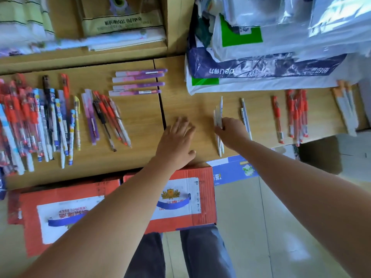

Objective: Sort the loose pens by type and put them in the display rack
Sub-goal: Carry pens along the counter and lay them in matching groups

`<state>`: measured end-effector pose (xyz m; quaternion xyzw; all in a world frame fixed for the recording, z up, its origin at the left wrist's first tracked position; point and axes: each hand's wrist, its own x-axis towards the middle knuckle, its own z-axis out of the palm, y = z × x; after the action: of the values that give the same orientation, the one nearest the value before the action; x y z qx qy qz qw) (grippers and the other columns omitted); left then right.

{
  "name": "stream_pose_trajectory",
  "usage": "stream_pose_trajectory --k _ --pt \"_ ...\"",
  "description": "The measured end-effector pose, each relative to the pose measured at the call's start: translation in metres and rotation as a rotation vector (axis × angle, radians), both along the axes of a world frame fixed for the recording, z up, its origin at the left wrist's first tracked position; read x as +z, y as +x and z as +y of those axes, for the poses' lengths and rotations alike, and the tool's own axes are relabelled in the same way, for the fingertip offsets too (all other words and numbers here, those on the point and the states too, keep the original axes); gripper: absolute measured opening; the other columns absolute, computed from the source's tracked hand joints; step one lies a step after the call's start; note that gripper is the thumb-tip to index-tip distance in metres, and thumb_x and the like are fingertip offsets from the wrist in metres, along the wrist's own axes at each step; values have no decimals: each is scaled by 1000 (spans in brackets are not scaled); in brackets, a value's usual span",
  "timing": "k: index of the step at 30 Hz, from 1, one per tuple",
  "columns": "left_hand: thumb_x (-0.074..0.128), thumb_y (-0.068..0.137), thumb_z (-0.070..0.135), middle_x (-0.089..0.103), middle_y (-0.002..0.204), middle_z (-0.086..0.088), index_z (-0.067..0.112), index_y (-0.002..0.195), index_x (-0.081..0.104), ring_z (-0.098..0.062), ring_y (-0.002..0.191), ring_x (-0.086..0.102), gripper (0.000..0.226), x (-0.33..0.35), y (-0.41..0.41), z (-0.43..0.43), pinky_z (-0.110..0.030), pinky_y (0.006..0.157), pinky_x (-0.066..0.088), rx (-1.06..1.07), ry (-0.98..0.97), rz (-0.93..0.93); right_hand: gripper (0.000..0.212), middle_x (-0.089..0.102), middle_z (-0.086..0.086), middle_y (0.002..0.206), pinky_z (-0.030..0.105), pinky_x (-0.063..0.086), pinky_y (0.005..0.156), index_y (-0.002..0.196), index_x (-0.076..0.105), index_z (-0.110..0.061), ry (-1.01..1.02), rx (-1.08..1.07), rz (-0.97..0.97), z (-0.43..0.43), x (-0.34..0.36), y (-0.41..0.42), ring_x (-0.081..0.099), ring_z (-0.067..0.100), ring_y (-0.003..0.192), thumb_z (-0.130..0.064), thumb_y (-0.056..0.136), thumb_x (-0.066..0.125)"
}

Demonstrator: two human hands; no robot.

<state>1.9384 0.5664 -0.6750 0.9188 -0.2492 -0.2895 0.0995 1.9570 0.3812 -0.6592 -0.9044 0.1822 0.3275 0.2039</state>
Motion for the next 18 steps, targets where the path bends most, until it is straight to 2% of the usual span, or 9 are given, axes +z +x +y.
stream_pose_trajectory --k 3,6,8,9,13,16,18 --pt "56 89 37 -7 161 -9 22 152 16 -31 148 -5 76 -6 -3 -8 -45 118 15 0 54 -17 18 58 10 90 28 31 57 93 56 -10 -38 7 -76 -1 -8 -2 51 27 78 -28 93 55" --pt "63 84 29 14 157 -17 20 147 32 -37 144 15 71 -6 -6 -18 -48 115 24 64 21 -87 26 62 17 96 32 36 61 105 49 -6 -45 8 -114 -7 -14 -9 60 36 87 -24 90 59" --pt "66 81 26 29 149 -17 20 142 41 -37 137 28 66 -7 -7 -23 -48 109 33 89 4 -135 30 64 16 95 33 37 59 107 43 -7 -14 12 -121 -13 -17 -16 62 37 85 -19 88 61" --pt "65 82 26 31 148 -16 21 141 41 -36 136 29 64 -6 -6 -27 -47 108 34 85 6 -132 32 64 15 95 33 37 58 108 41 -7 3 20 -126 -16 -17 -19 62 37 84 -19 87 63" --pt "59 87 31 16 155 -12 28 145 32 -33 142 15 65 -3 -3 -48 -48 112 26 56 41 -67 39 65 15 95 36 44 62 110 43 -5 55 21 -145 -28 -11 -24 62 35 85 -29 89 64" --pt "54 91 34 0 159 -9 32 149 19 -32 146 3 68 -3 -1 -58 -50 115 17 56 76 -30 33 65 14 95 38 47 68 106 50 -3 81 27 -162 -32 -13 -25 62 34 87 -29 90 62" --pt "52 92 35 -3 159 -9 33 151 13 -31 146 0 71 -3 0 -60 -50 116 15 57 83 -18 32 67 13 93 39 50 71 104 53 -3 105 7 -170 -34 -15 -23 63 33 86 -29 89 64"
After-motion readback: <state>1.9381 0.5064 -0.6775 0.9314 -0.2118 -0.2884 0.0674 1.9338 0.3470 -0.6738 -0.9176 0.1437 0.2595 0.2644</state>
